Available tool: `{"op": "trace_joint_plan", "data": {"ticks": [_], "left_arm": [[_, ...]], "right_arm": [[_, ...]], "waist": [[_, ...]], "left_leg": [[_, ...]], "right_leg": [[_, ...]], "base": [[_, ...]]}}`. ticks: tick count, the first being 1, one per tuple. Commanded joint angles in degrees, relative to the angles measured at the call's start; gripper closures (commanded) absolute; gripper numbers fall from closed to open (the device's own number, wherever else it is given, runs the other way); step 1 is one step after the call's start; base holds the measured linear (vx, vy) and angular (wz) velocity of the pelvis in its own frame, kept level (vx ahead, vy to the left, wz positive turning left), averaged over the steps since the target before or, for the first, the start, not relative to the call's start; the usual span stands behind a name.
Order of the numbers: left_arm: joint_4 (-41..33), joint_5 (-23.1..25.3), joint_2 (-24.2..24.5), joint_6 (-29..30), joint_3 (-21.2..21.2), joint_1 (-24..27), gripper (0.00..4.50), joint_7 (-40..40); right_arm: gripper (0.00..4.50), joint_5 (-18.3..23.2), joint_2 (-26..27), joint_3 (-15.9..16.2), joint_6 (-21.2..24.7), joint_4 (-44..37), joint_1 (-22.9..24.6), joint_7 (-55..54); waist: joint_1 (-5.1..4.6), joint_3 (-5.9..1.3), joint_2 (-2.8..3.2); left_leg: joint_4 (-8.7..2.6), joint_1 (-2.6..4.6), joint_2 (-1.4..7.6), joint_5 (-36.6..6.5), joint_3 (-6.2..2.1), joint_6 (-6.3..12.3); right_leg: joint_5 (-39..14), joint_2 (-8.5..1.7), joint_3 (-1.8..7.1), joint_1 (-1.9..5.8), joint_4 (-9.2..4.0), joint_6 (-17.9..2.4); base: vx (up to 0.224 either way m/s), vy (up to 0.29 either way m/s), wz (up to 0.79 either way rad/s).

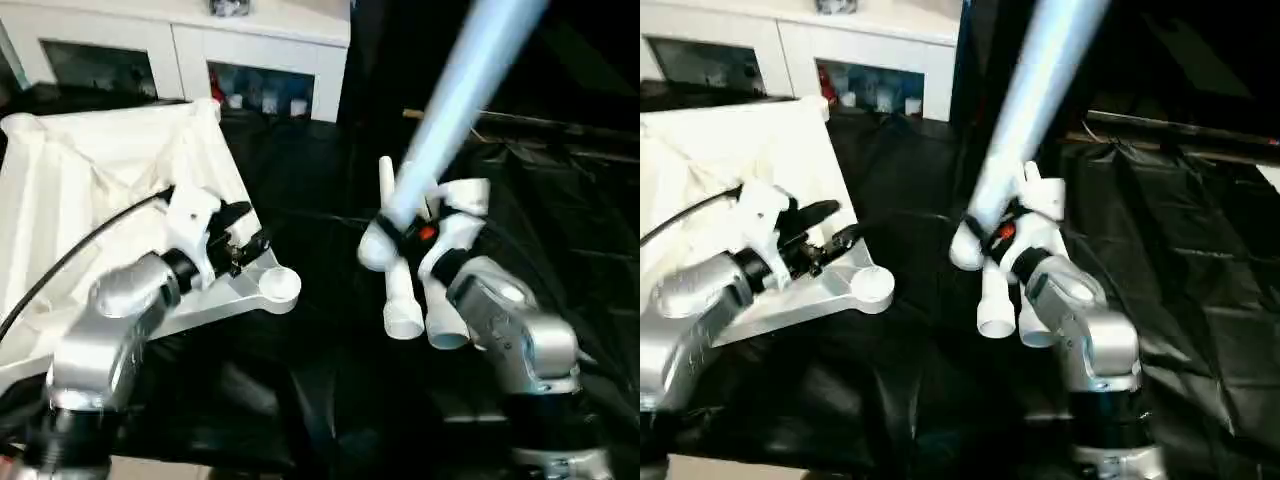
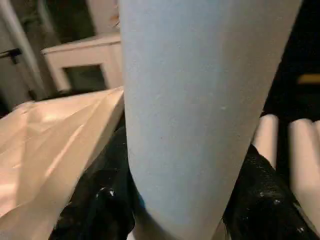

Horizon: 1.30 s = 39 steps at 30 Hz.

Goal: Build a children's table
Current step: Pick table leg, then move to table

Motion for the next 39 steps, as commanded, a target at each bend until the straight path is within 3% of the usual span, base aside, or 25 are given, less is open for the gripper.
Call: {"op": "trace_joint_plan", "data": {"ticks": [1, 2, 4, 7, 8, 9, 10, 11, 12, 14, 22, 24, 25, 27, 28, 30, 31, 32, 33, 34, 35, 36, 37, 38, 39], "left_arm": [[-2.56, 1.66, -0.53, 2.54, 2.13, 1.51, 1.43, 4.64], [-3.9, 3.84, -1.08, 2.99, 2.35, 2.83, 1.43, 7.22], [-6.52, 5.31, -2.14, 6.17, 1.24, 2.36, 1.43, 9.84], [-8.03, 4.14, -3.82, 8.5, 2.05, 1.65, 1.43, 11.23], [-5.71, 4.27, -4.41, 3.98, 1.8, 2.53, 1.43, 10.78], [-5.71, 4.27, -4.41, 3.98, 1.8, 2.53, 1.43, 10.78], [-3.58, 5.38, -3.94, 0.84, 1.05, 2.62, 1.43, 10.27], [-0.58, 5.98, -3.26, -2.14, 0.83, 1.63, 1.43, 10.01], [-0.27, 5.89, -3.25, -2.14, 0.96, 1.34, 1.43, 10.07], [0.55, 3.95, -4.85, -0.12, 2.7, -0.3, 1.43, 10.65], [4.89, 3.92, -7.41, -5.38, 1.99, -1.76, 1.43, 9.6], [4.78, 5.16, -7.5, -5.07, 1.28, -0.84, 1.43, 11.53], [4.46, 5.28, -7.57, -5.03, 1.28, -0.65, 1.43, 11.66], [2.65, 5.03, -8.69, -4.46, 1.46, 0.58, 1.43, 11.87], [2.39, 5.02, -8.81, -4.38, 1.36, 0.85, 1.43, 11.89], [0.97, 5.58, -9.45, -4.1, 0.65, 2.57, 1.43, 12.58], [0.67, 5.83, -10.11, -4.52, 0.6, 3.01, 1.43, 13.44], [0.5, 6.0, -10.57, -4.89, 0.57, 3.25, 1.43, 14.03], [0.07, 10.65, -9.23, -6.16, -1.59, 3.69, 1.43, 16.09], [-0.34, 11.49, -9.01, -6.38, -2.41, 3.95, 1.43, 16.23], [-0.96, 11.52, -9.12, -5.98, -3.07, 4.22, 1.43, 16.04], [-1.01, 10.95, -9.63, -5.84, -2.94, 4.14, 1.43, 16.04], [-1.05, 10.92, -9.81, -5.75, -2.88, 4.12, 1.43, 16.1], [-0.78, 11.62, -10.05, -5.52, -3.1, 4.03, 1.43, 16.5], [-0.49, 12.38, -10.03, -5.36, -3.36, 3.95, 1.43, 16.92]], "right_arm": [[2.61, -2.24, 0.21, -0.26, -2.22, -0.09, 0.19, -2.81], [2.61, -1.66, 0.47, -0.3, -0.3, 0.13, -0.42, -3.56], [2.61, 1.12, -1.49, -0.9, 2.68, 0.89, -1.6, 0.55], [2.61, 0.27, -3.01, -0.34, 0.65, 2.89, -2.36, 3.45], [2.61, -1.09, -2.83, -0.2, -1.0, 4.58, -2.22, 2.56], [2.61, -1.09, -2.83, -0.2, -1.0, 4.58, -2.22, 2.56], [2.61, -0.68, -2.3, -0.54, -1.03, 4.41, -1.86, 2.14], [2.61, -0.76, -1.62, -0.33, -0.54, 3.08, -1.11, 0.87], [2.61, -0.82, -1.62, -0.17, -0.25, 2.62, -0.89, 0.74], [2.61, -0.77, -1.96, 0.7, 1.99, 0.14, 0.03, 0.34], [2.61, -5.25, -3.73, 1.7, 1.65, -2.39, 1.7, -2.2], [2.61, -4.2, -2.94, 0.12, 1.06, -3.3, 4.15, -3.24], [2.61, -4.02, -2.83, -0.03, 1.35, -3.51, 4.49, -3.56], [2.61, -4.16, -2.42, -0.24, 1.61, -3.41, 5.06, -4.73], [2.61, -4.23, -2.3, -0.28, 1.53, -3.25, 5.05, -4.85], [2.61, -4.57, -1.64, -0.24, 1.18, -2.42, 4.91, -5.29], [2.61, -4.98, -1.77, 0.3, 0.91, -2.06, 4.7, -4.98], [2.61, -5.29, -1.9, 0.69, 0.69, -1.83, 4.56, -4.74], [2.61, -7.09, -2.68, 2.58, 0.17, -1.6, 4.55, -4.24], [2.61, -7.93, -3.04, 3.6, -0.04, -1.68, 4.64, -3.93], [2.61, -8.52, -3.32, 4.59, -0.1, -1.94, 4.81, -3.53], [2.61, -8.05, -3.09, 4.68, 0.45, -2.65, 5.09, -3.39], [2.61, -7.85, -2.97, 4.66, 0.67, -2.89, 5.19, -3.38], [2.61, -7.19, -2.87, 4.38, 1.19, -3.51, 5.66, -3.15], [2.61, -6.55, -2.73, 3.71, 1.46, -3.36, 5.92, -3.15]], "waist": [[-0.49, -3.89, 1.82], [-0.74, -3.91, 2.83], [-0.13, -4.36, 2.36], [0.32, -4.32, 3.45], [-0.32, -4.19, -0.4], [0.58, -4.27, 1.61], [0.58, -4.27, 1.61], [0.22, -4.31, 0.4], [-0.08, -4.39, 0.6], [-0.52, -4.51, -0.23], [-1.02, -4.9, 0.12], [-0.78, -5.09, -0.45], [-0.09, -5.17, -0.72], [1.81, -5.43, -1.41], [2.19, -5.22, -1.41], [2.11, -5.17, -0.96], [1.96, -5.1, -0.3], [0.75, -5.2, 0.65], [-0.63, -5.27, 2.15], [-1.95, -5.22, 2.47], [-3.03, -5.5, 2.74], [-2.64, -5.25, 3.0], [-2.3, -5.15, 2.81], [-3.07, -5.56, 1.72], [-2.28, -5.75, 1.82]], "left_leg": [[-4.78, 1.23, 1.68, -19.92, -1.32, -5.14], [-4.48, 1.32, 1.32, -21.21, -1.34, -4.32], [-4.08, 1.11, 1.09, -18.11, -1.16, -2.42], [-3.77, 0.74, 1.23, -15.86, -1.05, -1.63], [-3.76, 0.47, 1.16, -14.79, -0.42, -0.83], [-3.86, 0.52, 1.17, -12.86, -0.73, -0.93], [-3.86, 0.52, 1.17, -12.86, -0.73, -0.93], [-4.19, 0.47, 1.28, -12.94, -0.84, -0.81], [-4.36, 0.9, 1.46, -14.07, -0.88, -1.47], [-4.52, 1.05, 1.75, -14.8, -0.93, -1.97], [-4.61, 1.26, 1.78, -14.27, -0.84, -3.31], [-4.08, 0.54, 1.19, -13.0, -0.11, -0.46], [-3.27, -0.12, 0.88, -10.76, 0.09, 2.85], [1.51, -1.98, 1.17, -6.95, -1.68, 8.38], [4.17, -3.55, 1.96, -7.12, -3.65, 8.38], [4.42, -4.33, 2.03, -6.84, -4.78, 7.59], [1.59, -3.42, 1.51, -4.35, -4.45, 9.15], [-2.0, -0.94, 0.92, -2.62, -2.77, 13.4], [-4.6, -0.09, -1.84, 5.41, -5.11, 25.32], [-4.38, 2.05, -1.91, 6.93, -7.05, 29.13], [-3.75, 2.88, -0.21, 9.08, -10.8, 30.35], [-3.69, 2.05, 0.62, 9.67, -11.83, 28.26], [-4.49, 1.41, 2.09, 6.78, -14.15, 20.31], [-6.59, 2.01, 3.31, -6.02, -18.21, 11.62], [-7.81, 1.55, 3.88, -23.33, -20.59, 4.53]], "right_leg": [[-13.84, -3.89, 2.43, 2.17, -5.12, -7.36], [-16.61, -3.67, 2.43, 2.13, -5.54, -6.67], [-18.18, -3.82, 2.68, 2.38, -5.52, -5.95], [-20.57, -4.07, 2.68, 1.93, -5.89, -6.15], [-21.97, -3.67, 2.54, 2.03, -6.65, -5.04], [-22.53, -4.12, 2.6, 1.77, -6.14, -4.57], [-22.53, -4.12, 2.6, 1.77, -6.14, -4.57], [-23.88, -4.01, 2.39, 1.77, -6.21, -2.98], [-23.62, -3.82, 2.35, 1.35, -6.16, -2.32], [-21.86, -3.75, 2.28, 1.38, -5.98, -2.44], [-10.33, -3.67, 2.62, 1.73, -5.2, -4.8], [-8.55, -5.02, 3.43, 2.53, -5.46, -5.7], [-8.69, -6.77, 4.45, 3.34, -6.04, -6.42], [-12.85, -13.85, 8.39, 4.98, -8.47, -7.36], [-15.81, -17.0, 10.01, 5.32, -9.26, -8.37], [-17.15, -16.4, 9.37, 5.48, -8.86, -10.64], [-17.59, -12.8, 6.5, 4.73, -8.27, -11.69], [-16.22, -6.83, 2.94, 2.92, -6.36, -10.11], [-11.22, -0.54, -3.76, 2.98, -2.41, -9.03], [-11.44, 1.97, -5.08, 1.03, 0.36, -8.21], [-10.84, 2.32, -4.2, -0.53, 3.85, -5.36], [-10.38, 1.82, -3.59, -0.9, 4.73, -4.45], [-10.0, 0.95, -2.01, -1.18, 4.98, -4.53], [-14.6, 0.96, -1.51, -1.41, 6.08, -6.05], [-17.22, 1.79, -0.85, -1.62, 8.33, -6.02]], "base": [[0.0, 0.0, 0.0], [0.0, 0.0, 0.0], [0.0, 0.0, 0.0], [0.0, 0.0, 0.0], [0.0, 0.0, 0.0], [0.0, 0.0, 0.0], [0.0, 0.0, 0.0], [0.0, 0.0, 0.0], [0.0, 0.0, 0.0], [0.0, 0.0, 0.0], [0.0, 0.0, 0.0], [0.0, 0.0, 0.0], [0.0, 0.0, 0.0], [0.0, 0.0, 0.0], [0.01, 0.094, -0.08], [0.011, 0.166, -0.17], [0.007, 0.215, -0.15], [-0.016, 0.232, 0.12], [-0.016, 0.232, 0.12], [-0.016, 0.236, 0.48], [-0.02, 0.183, 0.62], [-0.02, 0.183, 0.62], [-0.066, 0.106, 0.59], [-0.101, 0.061, 0.66], [-0.101, 0.061, 0.66]]}}
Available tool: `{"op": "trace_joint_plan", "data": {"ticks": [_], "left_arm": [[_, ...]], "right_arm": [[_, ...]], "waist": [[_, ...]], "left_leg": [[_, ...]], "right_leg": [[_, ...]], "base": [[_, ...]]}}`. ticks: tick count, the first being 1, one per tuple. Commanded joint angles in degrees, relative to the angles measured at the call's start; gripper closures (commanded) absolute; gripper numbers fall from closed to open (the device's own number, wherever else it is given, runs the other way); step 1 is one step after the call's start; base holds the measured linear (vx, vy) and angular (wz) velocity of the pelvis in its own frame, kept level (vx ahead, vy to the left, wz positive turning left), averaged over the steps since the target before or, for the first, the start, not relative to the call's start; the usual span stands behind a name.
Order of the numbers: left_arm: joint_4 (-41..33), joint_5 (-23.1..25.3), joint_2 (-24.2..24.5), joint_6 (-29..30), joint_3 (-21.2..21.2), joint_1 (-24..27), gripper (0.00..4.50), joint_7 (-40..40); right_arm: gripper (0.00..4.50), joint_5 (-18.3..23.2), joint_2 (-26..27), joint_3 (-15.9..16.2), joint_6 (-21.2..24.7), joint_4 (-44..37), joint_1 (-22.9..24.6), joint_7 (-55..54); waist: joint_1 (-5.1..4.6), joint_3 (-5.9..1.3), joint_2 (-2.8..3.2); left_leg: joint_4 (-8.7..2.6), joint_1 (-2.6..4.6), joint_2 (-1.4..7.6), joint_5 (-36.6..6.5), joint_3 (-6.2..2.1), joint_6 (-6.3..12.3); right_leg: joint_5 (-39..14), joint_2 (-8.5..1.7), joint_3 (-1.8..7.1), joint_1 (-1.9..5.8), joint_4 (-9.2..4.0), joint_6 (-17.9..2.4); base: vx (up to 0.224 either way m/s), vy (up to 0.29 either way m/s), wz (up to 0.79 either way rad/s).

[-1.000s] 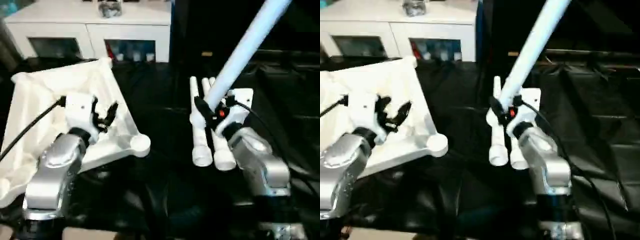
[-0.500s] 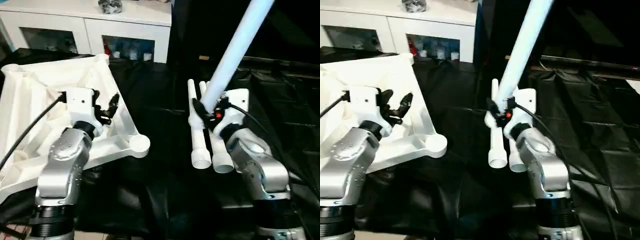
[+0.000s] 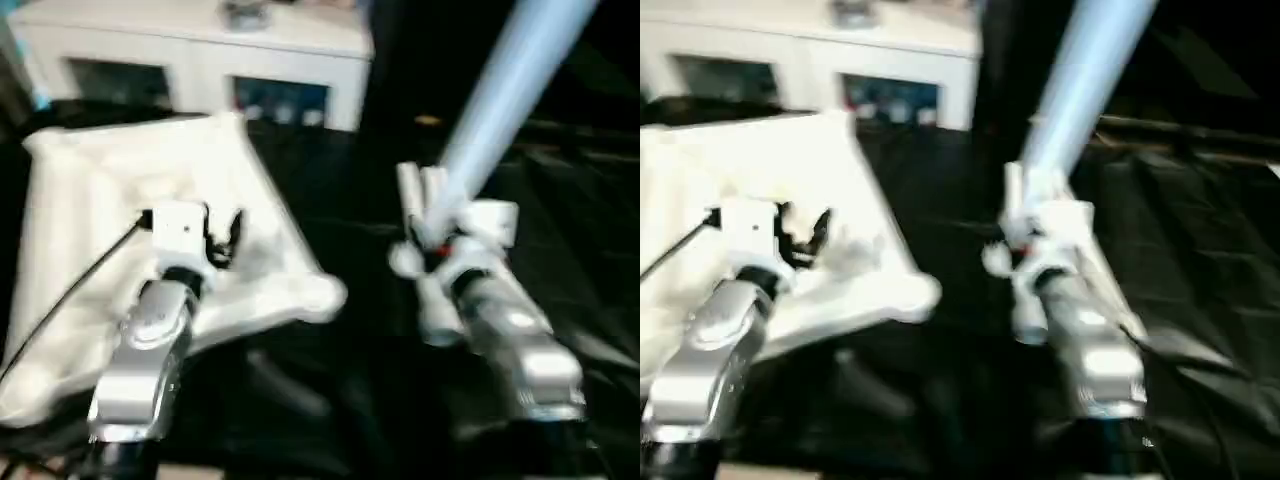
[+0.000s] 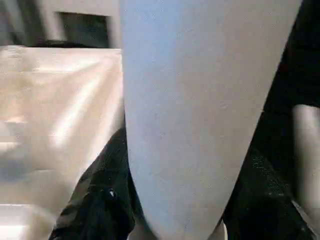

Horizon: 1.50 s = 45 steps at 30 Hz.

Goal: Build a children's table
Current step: Move to table

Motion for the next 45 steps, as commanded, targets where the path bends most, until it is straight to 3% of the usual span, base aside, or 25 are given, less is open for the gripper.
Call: {"op": "trace_joint_plan", "data": {"ticks": [1, 2, 3, 5, 6, 7, 8, 9, 10, 12, 14, 16, 17, 19, 22, 23, 26, 28, 33, 34, 39, 40, 41, 43, 45], "left_arm": [[-0.28, 1.45, -0.67, 1.05, -1.7, 0.21, 1.43, 1.12], [-0.19, 1.82, -0.8, 1.56, -1.71, 0.18, 1.43, 1.6], [-0.15, 2.05, -0.79, 1.83, -1.69, 0.14, 1.43, 1.83], [-0.13, 2.44, -0.78, 1.6, -1.84, 0.03, 1.43, 2.13], [-0.13, 2.44, -0.78, 1.6, -1.84, 0.03, 1.43, 2.13], [-0.09, 2.74, -0.6, 2.09, -2.0, -0.2, 1.43, 2.12], [0.27, 1.97, -0.79, 2.22, -1.81, -0.58, 1.43, 1.53], [0.57, 1.46, -0.97, 2.14, -1.66, -0.88, 1.43, 1.05], [0.84, 0.8, -1.11, 1.45, -1.58, -1.14, 1.43, 0.31], [1.34, 1.49, -0.88, 0.21, -1.91, -1.64, 1.43, 0.06], [2.03, 1.41, -0.34, 0.55, -2.36, -2.34, 1.43, -1.15], [2.89, -0.53, -0.12, 1.3, -2.43, -3.09, 1.43, -3.82], [3.08, -1.55, -0.14, 1.12, -2.25, -3.28, 1.43, -5.04], [3.06, -1.94, -0.15, 0.98, -2.06, -3.36, 1.43, -5.49], [3.12, -1.73, 0.32, 0.6, -2.2, -3.25, 1.43, -5.72], [3.07, -1.58, 0.54, 0.56, -2.12, -3.03, 1.43, -5.65], [2.34, -1.78, 0.69, 1.35, -1.0, -2.11, 1.43, -4.9], [2.04, -1.99, 0.58, 1.55, -0.34, -1.61, 1.43, -4.51], [-0.97, -2.3, -0.39, 2.44, 2.07, 3.78, 1.43, -2.43], [-1.19, -2.38, -0.49, 2.52, 2.13, 4.18, 1.43, -2.34], [-1.84, -2.11, -1.03, 2.99, 2.22, 5.62, 1.43, -1.39], [-2.0, -2.12, -1.12, 3.0, 2.23, 5.73, 1.43, -1.37], [-2.08, -2.14, -1.18, 3.04, 2.27, 5.74, 1.43, -1.37], [-2.42, -2.36, -1.35, 3.17, 2.14, 5.89, 1.43, -1.6], [-2.53, -2.42, -1.39, 3.33, 1.93, 5.86, 1.43, -1.75]], "right_arm": [[2.61, 1.15, -0.64, -2.0, 0.42, -1.1, 0.64, -0.06], [2.61, 1.37, -0.5, -2.49, 0.27, -0.63, 0.62, -0.03], [2.61, 1.88, -0.16, -3.04, 0.37, -0.27, 0.49, -0.12], [2.61, 2.21, -0.02, -3.52, 0.91, 1.2, -0.42, -0.55], [2.61, 2.21, -0.02, -3.52, 0.91, 1.2, -0.42, -0.55], [2.61, 1.94, -0.22, -3.38, 0.81, 1.64, -0.69, -0.59], [2.61, 1.44, -0.58, -3.3, 0.88, 1.94, -0.88, -0.81], [2.61, 1.02, -0.82, -3.3, 0.94, 2.11, -0.99, -0.95], [2.61, 0.95, -0.88, -3.4, 0.93, 2.14, -1.0, -0.93], [2.61, 1.5, -0.71, -4.04, 0.83, 2.01, -0.84, -0.99], [2.61, 1.13, -0.91, -4.14, 0.65, 1.77, -0.62, -1.31], [2.61, 1.65, -0.67, -4.68, 0.92, 1.46, -0.45, -1.45], [2.61, 2.11, -0.42, -5.03, 0.88, 1.13, -0.23, -1.59], [2.61, 2.31, -0.35, -5.21, 0.76, 0.72, 0.01, -1.74], [2.61, 1.41, -1.25, -4.58, -0.37, -0.28, 0.71, -0.92], [2.61, 1.22, -1.47, -4.3, -0.58, -0.27, 1.03, -0.52], [2.61, 1.17, -1.69, -3.9, -0.56, -0.14, 1.24, -0.02], [2.61, 1.22, -1.91, -3.61, -0.46, -0.08, 1.17, 0.46], [2.61, -0.74, -5.31, 1.63, -0.42, -0.06, 0.9, 5.93], [2.61, -1.15, -5.76, 2.3, -0.57, -0.13, 0.9, 6.53], [2.61, -1.2, -5.74, 3.29, -0.73, -0.42, 0.95, 7.85], [2.61, -0.21, -5.2, 2.71, 0.08, -0.45, 1.0, 7.82], [2.61, -0.1, -5.1, 2.6, 0.33, -0.45, 1.07, 7.7], [2.61, -0.24, -5.25, 2.92, 0.18, -0.79, 1.74, 7.62], [2.61, 0.03, -5.49, 3.1, -0.06, -1.49, 2.69, 7.81]], "waist": [[-0.44, -4.12, 1.48], [1.12, -3.29, 1.61], [2.48, -3.36, 0.81], [3.81, -4.18, -0.47], [3.6, -4.36, -2.71], [3.59, -3.12, -3.59], [4.75, -2.37, -2.07], [5.66, -1.11, -2.16], [5.73, -0.96, -2.13], [3.64, -2.94, 0.46], [1.54, -2.66, 1.58], [0.92, -1.77, 0.92], [-0.07, -1.73, 0.82], [-0.34, -0.79, -0.05], [-1.41, -2.0, 2.09], [-1.98, -1.91, 2.4], [-2.6, -1.82, -0.9], [-2.4, -2.05, -0.69], [-2.62, -2.22, -0.74], [-1.62, -1.93, -1.61], [-1.09, -2.75, -0.1], [-1.74, -3.59, 0.77], [-3.62, -4.2, 1.02], [-2.39, -3.97, 0.47], [-1.97, -3.66, -1.39]], "left_leg": [[-10.61, 5.18, 12.11, -30.22, -12.64, -3.51], [-11.82, 3.3, 15.09, -40.65, -7.43, -6.92], [-13.59, 0.78, 13.88, -48.92, -5.28, -6.54], [-11.72, 0.74, 11.89, -49.39, -2.11, -3.31], [-4.1, 2.22, 7.15, -41.95, 1.26, -4.67], [9.41, 2.35, 3.5, -28.6, 3.78, -3.29], [11.57, -2.56, 3.47, -11.36, 1.96, -4.18], [10.28, -3.08, 3.84, -7.53, 1.82, -4.38], [7.0, -0.18, 6.57, -9.12, 0.68, -5.54], [-3.0, 7.5, 13.05, -24.24, -1.72, -6.78], [-7.0, 6.07, 14.27, -30.41, -1.62, -6.43], [-7.22, 5.92, 12.15, -35.49, 0.07, -8.35], [-3.99, 9.19, 11.62, -35.64, 4.07, -11.95], [-0.95, 13.03, 9.22, -33.82, 6.52, -10.68], [-9.63, 7.24, 14.68, -38.59, 3.26, -8.37], [-12.25, 4.22, 13.26, -42.58, 1.91, -8.38], [-6.2, 5.34, 10.09, -28.85, 3.0, -9.45], [-5.47, 5.09, 10.33, -20.59, 3.27, -6.93], [-6.92, 7.06, 11.58, -26.73, 4.0, -4.07], [-6.75, 2.64, 10.15, -22.58, 2.82, -0.9], [-5.51, 3.83, 9.53, -7.55, 1.96, 7.65], [-5.82, 6.96, 9.26, -0.22, -0.29, 12.69], [-4.96, 16.83, 15.74, 8.67, -4.2, 17.72], [-3.84, 16.29, 15.78, 24.05, -3.97, 23.24], [-4.0, 12.14, 9.41, 20.96, 1.99, 20.62]], "right_leg": [[-9.49, -1.59, 2.54, -2.65, 2.65, -1.86], [-4.45, -2.04, 3.01, -2.73, 4.29, 0.84], [-6.02, -1.17, 3.17, -1.61, 6.25, 1.78], [-8.96, -2.51, 5.08, -2.32, 3.41, 0.03], [-15.03, -7.25, 7.73, -4.24, -5.26, -6.62], [-23.63, -13.86, 9.59, -5.84, -13.48, -10.99], [-30.33, -13.0, 12.3, -0.19, -13.07, -5.49], [-31.96, -12.86, 11.53, 1.49, -13.03, -3.19], [-33.92, -13.59, 11.01, 1.1, -12.48, -0.4], [-17.83, -6.52, 5.53, -1.42, -8.82, -0.01], [0.14, -7.14, 3.48, 1.1, -5.68, -0.74], [-4.77, -9.21, 4.41, 1.06, -9.01, -1.23], [-20.65, -9.33, 6.65, -1.73, -13.87, 1.08], [-37.83, -7.29, 3.99, -3.53, -17.84, 7.05], [-15.4, -7.24, 1.9, 3.93, -10.03, 6.47], [-2.98, -7.42, 1.21, 5.81, -6.42, 3.89], [-33.78, -13.61, 3.88, 3.4, -14.8, 4.45], [-40.44, -13.3, 2.95, 4.12, -15.87, 5.39], [-23.58, -10.42, 1.72, 4.32, -14.54, -1.29], [-22.02, -12.13, 0.65, 7.61, -14.35, -1.2], [-11.69, -10.66, -4.15, 9.45, -14.7, -1.73], [-3.15, -7.32, -5.28, 8.3, -12.18, -2.03], [-3.2, -5.28, -2.63, -1.19, -5.96, -0.28], [-1.96, -5.71, 0.84, -5.23, -2.18, 6.19], [9.13, -5.76, 3.01, -3.96, -6.48, 6.28]], "base": [[-0.113, 0.021, 0.67], [-0.055, 0.002, 0.33], [-0.138, -0.042, 0.49], [-0.196, -0.159, 0.4], [-0.148, -0.158, 0.29], [-0.051, -0.147, 0.13], [0.0, -0.092, -0.09], [0.0, -0.092, -0.09], [-0.1, -0.022, -0.09], [-0.206, 0.008, 0.17], [-0.151, 0.06, 0.04], [-0.101, 0.048, -0.01], [-0.085, 0.011, -0.22], [-0.078, 0.023, -0.38], [-0.032, 0.091, -0.7], [-0.064, 0.044, -0.42], [-0.016, 0.003, -0.32], [0.02, -0.028, -0.27], [0.057, -0.022, -0.07], [0.108, -0.01, 0.18], [0.146, -0.007, 0.57], [0.232, 0.007, 0.64], [0.235, -0.006, 0.39], [0.202, -0.012, 0.25], [0.123, -0.037, 0.01]]}}
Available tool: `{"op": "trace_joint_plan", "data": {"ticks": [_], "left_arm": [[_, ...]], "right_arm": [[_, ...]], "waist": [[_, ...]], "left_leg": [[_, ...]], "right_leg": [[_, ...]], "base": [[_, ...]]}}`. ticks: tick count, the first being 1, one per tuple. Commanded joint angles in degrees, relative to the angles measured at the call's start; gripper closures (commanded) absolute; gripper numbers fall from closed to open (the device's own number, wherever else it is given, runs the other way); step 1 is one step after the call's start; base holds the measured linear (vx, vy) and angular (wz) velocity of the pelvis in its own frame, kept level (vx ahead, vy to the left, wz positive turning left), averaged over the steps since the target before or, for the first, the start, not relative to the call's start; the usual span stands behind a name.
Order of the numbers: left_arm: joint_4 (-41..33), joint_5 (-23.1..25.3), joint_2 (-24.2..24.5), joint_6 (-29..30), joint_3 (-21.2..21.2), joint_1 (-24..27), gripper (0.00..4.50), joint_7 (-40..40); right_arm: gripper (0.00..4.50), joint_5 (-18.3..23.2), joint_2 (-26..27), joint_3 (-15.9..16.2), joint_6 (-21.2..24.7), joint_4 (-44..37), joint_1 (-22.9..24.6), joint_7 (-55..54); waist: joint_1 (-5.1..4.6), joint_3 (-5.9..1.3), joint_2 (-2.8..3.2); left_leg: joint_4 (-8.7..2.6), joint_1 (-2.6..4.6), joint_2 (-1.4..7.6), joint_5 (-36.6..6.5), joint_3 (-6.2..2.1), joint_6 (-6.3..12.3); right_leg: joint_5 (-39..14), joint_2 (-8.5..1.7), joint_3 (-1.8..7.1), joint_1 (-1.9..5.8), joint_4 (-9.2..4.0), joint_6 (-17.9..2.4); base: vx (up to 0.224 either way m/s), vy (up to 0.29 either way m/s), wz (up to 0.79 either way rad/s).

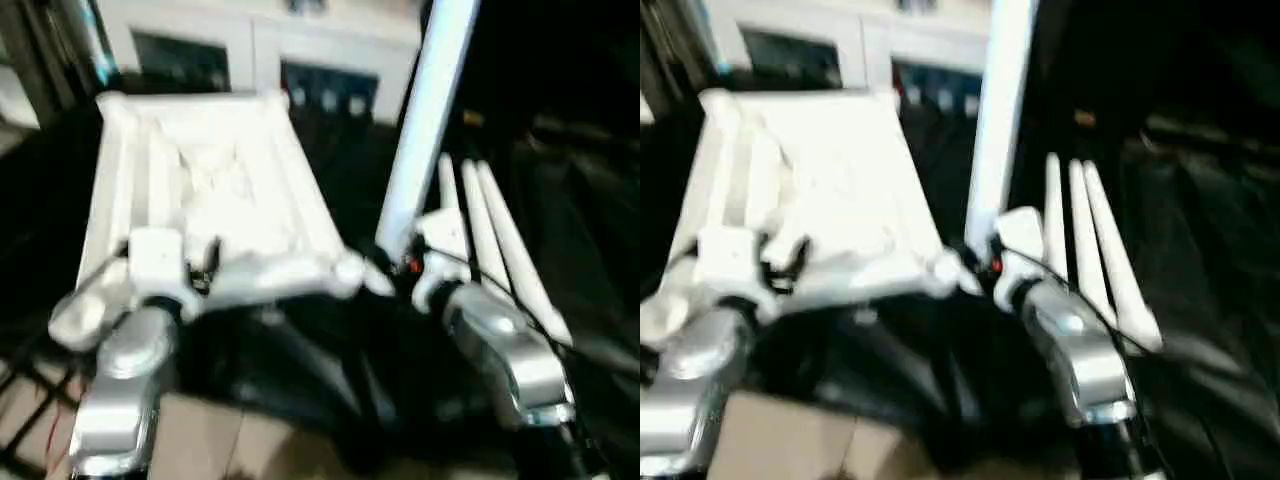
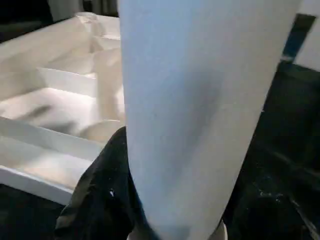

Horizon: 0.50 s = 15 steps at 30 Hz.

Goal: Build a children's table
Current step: Move to table

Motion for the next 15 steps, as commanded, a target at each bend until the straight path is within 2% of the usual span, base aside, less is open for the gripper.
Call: {"op": "trace_joint_plan", "data": {"ticks": [1, 2, 3, 4, 5, 6, 7, 8, 9, 10, 11, 12, 13, 14, 15], "left_arm": [[-0.9, -0.16, -0.79, 0.71, -2.09, -0.51, 1.43, -0.44], [-0.81, -0.19, -0.66, 0.76, -2.15, -0.63, 1.43, -0.57], [-0.77, -0.14, -0.48, 0.8, -2.3, -0.71, 1.43, -0.76], [-0.59, -0.05, -0.21, 0.75, -2.5, -0.89, 1.43, -1.09], [-0.32, 0.18, 0.15, 0.57, -2.79, -1.18, 1.43, -1.59], [-0.32, 0.18, 0.15, 0.57, -2.79, -1.18, 1.43, -1.59], [0.08, 0.06, 0.48, 0.26, -2.91, -1.62, 1.43, -2.31], [0.21, -0.46, 0.44, -0.35, -2.92, -1.75, 1.43, -2.98], [0.31, -0.79, 1.01, -0.53, -3.37, -1.87, 1.43, -4.31], [0.35, -0.93, 1.32, -0.6, -3.63, -1.93, 1.43, -5.02], [0.67, -0.27, 3.63, -2.26, -6.25, -1.96, 1.43, -8.99], [0.92, -0.1, 4.38, -3.12, -7.05, -2.06, 1.43, -10.39], [1.32, -0.5, 5.11, -3.49, -7.85, -2.29, 1.43, -12.32], [2.16, -1.11, 5.9, -3.28, -8.81, -2.78, 1.25, -14.68], [4.87, -4.03, 6.44, -2.83, -9.55, -4.41, 1.25, -19.94]], "right_arm": [[2.61, 0.06, -1.23, -1.75, -0.12, -1.19, 1.83, 0.02], [2.61, 0.21, -1.01, -1.96, 0.01, -1.42, 2.09, -0.14], [2.61, 0.27, -0.74, -2.29, 0.14, -1.69, 2.34, -0.36], [2.61, 0.16, -0.44, -2.62, 0.13, -1.94, 2.59, -0.87], [2.61, 0.31, 0.04, -3.12, 0.24, -2.24, 2.87, -1.38], [2.61, 0.31, 0.04, -3.12, 0.24, -2.24, 2.87, -1.38], [2.61, 0.62, 0.59, -3.51, 0.44, -2.41, 2.95, -1.86], [2.61, 0.88, 0.85, -3.8, 0.48, -2.74, 3.13, -2.4], [2.61, 1.4, 1.22, -4.24, 0.7, -3.19, 3.33, -2.94], [2.61, 1.7, 1.42, -4.48, 0.82, -3.45, 3.44, -3.22], [2.61, 2.83, 1.84, -5.38, 1.11, -4.5, 3.65, -3.66], [2.61, 3.24, 2.0, -5.66, 1.18, -4.7, 3.56, -3.74], [2.61, 3.76, 2.15, -6.01, 1.4, -4.88, 3.46, -3.62], [2.61, 4.03, 2.21, -6.31, 1.41, -4.79, 3.24, -3.51], [2.61, 4.31, 2.15, -6.83, 2.18, -4.49, 2.7, -3.19]], "waist": [[-0.81, -3.3, -0.2], [1.13, -3.17, -2.19], [2.07, -2.38, -1.69], [2.45, -3.08, -1.6], [2.48, -2.63, -0.86], [2.05, -2.29, 0.62], [1.8, -2.1, 2.67], [0.33, -2.5, 3.12], [-0.44, -2.93, 3.33], [-0.87, -3.36, 3.07], [-0.45, -3.23, 2.78], [0.11, -3.45, 2.49], [0.22, -3.42, 2.47], [0.27, -3.43, 2.55], [0.31, -3.32, 2.6]], "left_leg": [[-3.2, 3.47, 3.06, 19.79, 0.13, 19.66], [-0.24, -0.48, -0.59, 2.9, 1.85, 13.33], [1.11, -1.04, 0.93, -1.92, 0.95, 9.99], [2.11, -2.61, 2.04, -0.56, 0.08, 4.35], [1.61, -3.32, 2.96, 2.0, -0.14, 1.45], [-0.79, -3.25, 3.83, 4.09, 0.12, 0.14], [-3.59, -1.98, 5.16, 3.87, 0.1, -0.38], [-5.33, -0.12, 6.08, 3.31, 0.25, 0.03], [-5.29, 1.27, 6.51, 3.74, -0.21, 0.73], [-4.46, 2.3, 6.41, 9.98, -0.6, 3.26], [-3.86, 1.2, 5.7, 13.99, 0.15, 4.91], [-3.61, 0.11, 5.32, 17.11, 0.61, 4.73], [-3.57, -0.17, 5.33, 18.67, 0.62, 4.1], [-3.44, -0.27, 5.42, 20.37, 0.6, 2.46], [-3.7, -0.08, 5.29, 17.31, 0.81, 0.78]], "right_leg": [[8.77, -1.98, 2.68, 0.51, -6.35, -0.45], [0.08, -7.45, 8.54, 6.44, -9.7, -4.77], [-7.25, -10.8, 10.59, 7.32, -11.76, -9.17], [-11.56, -10.13, 10.5, 10.03, -10.88, -16.2], [-9.07, -9.26, 9.26, 10.23, -10.57, -20.37], [-7.31, -6.65, 7.03, 9.42, -10.0, -21.69], [-7.12, -4.63, 5.01, 7.65, -9.04, -20.3], [-3.09, -0.86, 2.48, 5.7, -6.79, -16.9], [-0.04, -0.49, 1.95, 4.7, -5.85, -15.97], [7.6, -1.07, 1.84, 3.82, -5.25, -15.33], [11.57, -1.98, 2.7, 4.43, -5.62, -15.3], [14.84, -2.63, 3.6, 5.3, -5.29, -14.83], [16.38, -2.72, 3.78, 5.31, -5.12, -14.41], [17.97, -2.62, 3.74, 5.09, -5.04, -13.91], [15.23, -2.58, 3.7, 4.97, -5.34, -13.65]], "base": [[0.119, -0.09, 0.05], [0.098, -0.079, 0.16], [0.098, -0.079, 0.16], [0.07, -0.041, 0.06], [0.062, -0.028, -0.06], [0.062, -0.028, -0.06], [0.0, 0.0, 0.0], [0.065, 0.047, 0.03], [0.065, 0.047, 0.03], [0.057, 0.048, 0.05], [0.0, 0.0, 0.0], [0.0, 0.0, 0.0], [0.0, 0.0, 0.0], [0.0, 0.0, 0.0], [0.0, 0.0, 0.0]]}}
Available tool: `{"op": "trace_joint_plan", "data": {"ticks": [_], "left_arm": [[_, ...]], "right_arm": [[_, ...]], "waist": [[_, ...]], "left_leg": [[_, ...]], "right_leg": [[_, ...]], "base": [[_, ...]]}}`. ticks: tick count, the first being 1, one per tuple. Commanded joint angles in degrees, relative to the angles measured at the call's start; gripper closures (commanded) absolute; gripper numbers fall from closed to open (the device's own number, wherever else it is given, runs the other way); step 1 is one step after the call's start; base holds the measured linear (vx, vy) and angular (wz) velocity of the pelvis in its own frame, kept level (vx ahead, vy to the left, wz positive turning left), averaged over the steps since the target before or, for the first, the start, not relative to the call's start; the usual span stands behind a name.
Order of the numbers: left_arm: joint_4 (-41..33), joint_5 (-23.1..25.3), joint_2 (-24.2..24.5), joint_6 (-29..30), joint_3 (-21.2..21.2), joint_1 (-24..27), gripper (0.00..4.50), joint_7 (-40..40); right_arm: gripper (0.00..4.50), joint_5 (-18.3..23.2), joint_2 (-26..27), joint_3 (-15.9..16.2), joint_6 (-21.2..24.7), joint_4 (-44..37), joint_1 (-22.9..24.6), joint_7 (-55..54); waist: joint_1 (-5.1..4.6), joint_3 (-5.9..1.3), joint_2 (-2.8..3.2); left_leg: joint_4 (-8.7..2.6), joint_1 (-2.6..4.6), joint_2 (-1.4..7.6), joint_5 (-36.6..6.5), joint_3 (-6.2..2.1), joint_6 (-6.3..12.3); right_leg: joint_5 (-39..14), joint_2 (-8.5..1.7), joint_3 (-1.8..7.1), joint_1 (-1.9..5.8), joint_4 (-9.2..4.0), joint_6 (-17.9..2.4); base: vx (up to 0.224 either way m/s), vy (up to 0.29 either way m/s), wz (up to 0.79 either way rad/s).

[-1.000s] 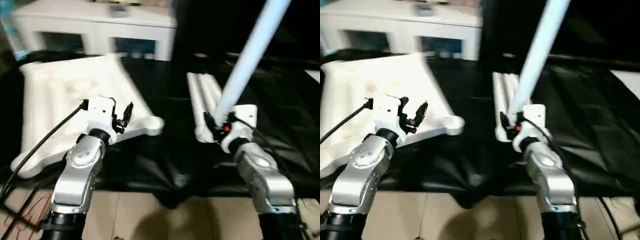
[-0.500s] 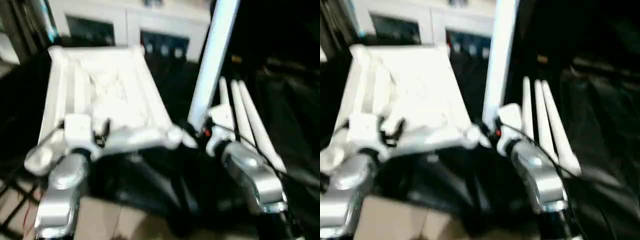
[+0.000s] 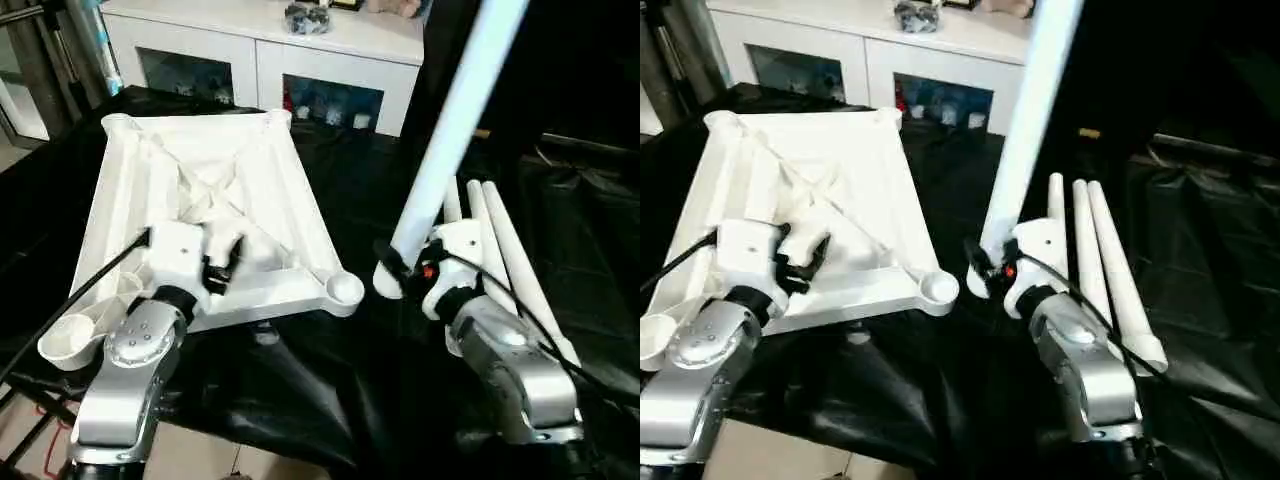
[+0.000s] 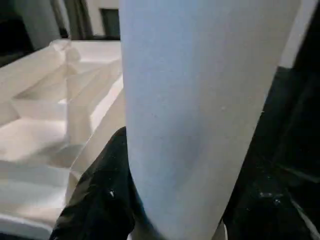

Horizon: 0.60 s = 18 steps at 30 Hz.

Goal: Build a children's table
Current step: Move to table

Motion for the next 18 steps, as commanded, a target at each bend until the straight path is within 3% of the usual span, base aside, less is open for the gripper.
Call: {"op": "trace_joint_plan", "data": {"ticks": [1, 3, 4, 6, 7, 8, 9, 10, 11, 12, 14, 15, 17, 18], "left_arm": [[2.79, -2.79, 0.41, 0.05, -2.3, -1.58, 1.14, -6.06], [6.3, -3.69, 2.15, -0.72, -4.11, -4.01, 1.04, -12.02], [7.5, -3.46, 2.78, -1.29, -4.75, -4.89, 0.97, -13.69], [11.42, -3.09, 3.78, -1.55, -5.67, -7.59, 0.67, -17.17], [13.71, -3.07, 4.24, -1.41, -6.04, -9.16, 0.6, -18.8], [16.9, -2.58, 5.17, -0.43, -6.8, -11.28, 0.53, -20.71], [17.59, -2.5, 5.59, -0.12, -7.18, -11.65, 0.53, -21.63], [19.78, -2.31, 6.95, 0.72, -8.41, -12.88, 0.53, -24.74], [21.15, -2.45, 7.71, 1.45, -9.0, -13.73, 0.53, -26.46], [22.36, -2.61, 8.37, 2.07, -9.52, -14.49, 0.53, -27.89], [24.73, -2.39, 9.37, 2.75, -10.17, -15.94, 0.78, -29.57], [26.29, -1.78, 9.97, 2.52, -10.58, -16.75, 0.86, -30.37], [29.39, -0.94, 10.85, 1.98, -10.97, -18.36, 0.99, -31.97], [30.31, -0.94, 11.1, 2.08, -10.99, -18.87, 0.99, -32.72]], "right_arm": [[2.61, 1.19, -0.51, -1.55, 1.18, -0.91, -0.66, 0.04], [2.61, 0.05, -0.94, -1.47, 0.94, -0.43, -1.45, 0.31], [2.61, -0.43, -1.14, -1.39, 0.6, -0.27, -1.73, 0.34], [2.61, -0.35, -1.71, -1.45, 0.51, -0.02, -2.36, 0.42], [2.61, -0.04, -2.0, -1.56, 0.66, 0.11, -2.74, 0.48], [2.61, 0.21, -2.39, -1.72, 0.84, 0.39, -3.2, 0.59], [2.61, 0.25, -2.54, -1.67, 0.81, 0.51, -3.3, 0.89], [2.61, 0.4, -3.06, -1.49, 0.73, 0.96, -3.67, 1.99], [2.61, 0.11, -3.51, -1.22, 0.45, 1.23, -3.83, 2.56], [2.61, -0.18, -3.9, -0.97, 0.18, 1.45, -3.94, 3.03], [2.61, -0.17, -4.55, -0.47, 0.35, 1.59, -3.99, 4.25], [2.61, -0.23, -4.95, -0.15, 0.35, 1.57, -3.95, 4.85], [2.61, -0.03, -5.45, 0.17, 0.4, 1.62, -3.89, 5.34], [2.61, 0.07, -5.55, 0.19, 0.39, 1.64, -3.84, 5.37]], "waist": [[-0.49, -3.44, 1.33], [-0.62, -3.03, 1.25], [-0.65, -2.94, 1.52], [-1.0, -2.47, 1.12], [-0.87, -2.56, 1.3], [-0.94, -2.69, 1.18], [-0.92, -2.57, 1.21], [-0.8, -2.66, 1.6], [-0.87, -2.7, 1.48], [-0.89, -2.87, 1.81], [-0.94, -3.06, 1.55], [-0.95, -3.12, 1.9], [-0.92, -3.03, 1.86], [-0.86, -3.13, 2.16]], "left_leg": [[-5.29, 0.2, 3.19, 14.45, -0.54, 2.44], [-6.25, 0.02, 3.43, 3.23, -0.34, -0.67], [-6.5, 0.12, 3.48, 0.82, -0.33, -1.32], [-7.23, 0.08, 3.38, -5.35, 0.0, -2.23], [-7.24, 0.41, 3.25, -6.51, 0.14, -2.35], [-7.33, 0.44, 3.27, -6.75, 0.29, -2.44], [-7.67, -0.1, 3.45, -6.39, 0.28, -2.59], [-7.68, 0.08, 3.49, -6.41, 0.43, -2.76], [-7.67, -0.07, 3.55, -6.16, 0.44, -2.81], [-7.69, -0.28, 3.6, -4.88, 0.46, -3.05], [-7.54, -0.3, 3.48, -3.45, 0.67, -2.86], [-7.49, -0.32, 3.39, -2.75, 0.76, -2.51], [-7.59, -0.38, 3.49, -2.58, 0.8, -2.09], [-7.52, -0.28, 3.58, -2.33, 0.84, -2.15]], "right_leg": [[10.65, -3.54, 2.27, 2.38, -1.89, -12.53], [2.73, -3.82, 2.54, 2.63, -2.79, -12.04], [0.88, -3.85, 2.58, 2.57, -2.96, -11.83], [-7.15, -4.02, 2.88, 2.63, -4.19, -10.36], [-9.66, -4.03, 2.93, 2.46, -4.42, -9.75], [-11.11, -4.23, 3.11, 2.49, -4.62, -9.35], [-12.52, -4.17, 3.02, 2.67, -4.71, -8.56], [-13.7, -4.13, 3.05, 2.4, -5.0, -7.89], [-13.43, -4.1, 3.06, 2.46, -4.9, -7.89], [-11.63, -3.96, 2.96, 2.62, -4.73, -8.16], [-9.04, -3.73, 2.85, 2.72, -4.52, -8.92], [-7.52, -3.58, 2.78, 2.62, -4.51, -9.56], [-7.12, -3.56, 2.66, 2.62, -4.54, -10.16], [-6.49, -3.55, 2.58, 2.54, -4.43, -10.74]], "base": [[0.0, 0.0, 0.0], [-0.051, -0.027, -0.01], [-0.058, -0.046, 0.02], [-0.034, -0.028, 0.01], [-0.058, -0.065, 0.04], [-0.094, -0.101, 0.02], [-0.054, -0.072, 0.02], [-0.049, -0.069, -0.02], [-0.02, -0.059, -0.01], [-0.02, -0.059, -0.01], [0.0, 0.0, 0.0], [0.0, 0.0, 0.0], [0.0, 0.0, 0.0], [0.0, 0.0, 0.0]]}}
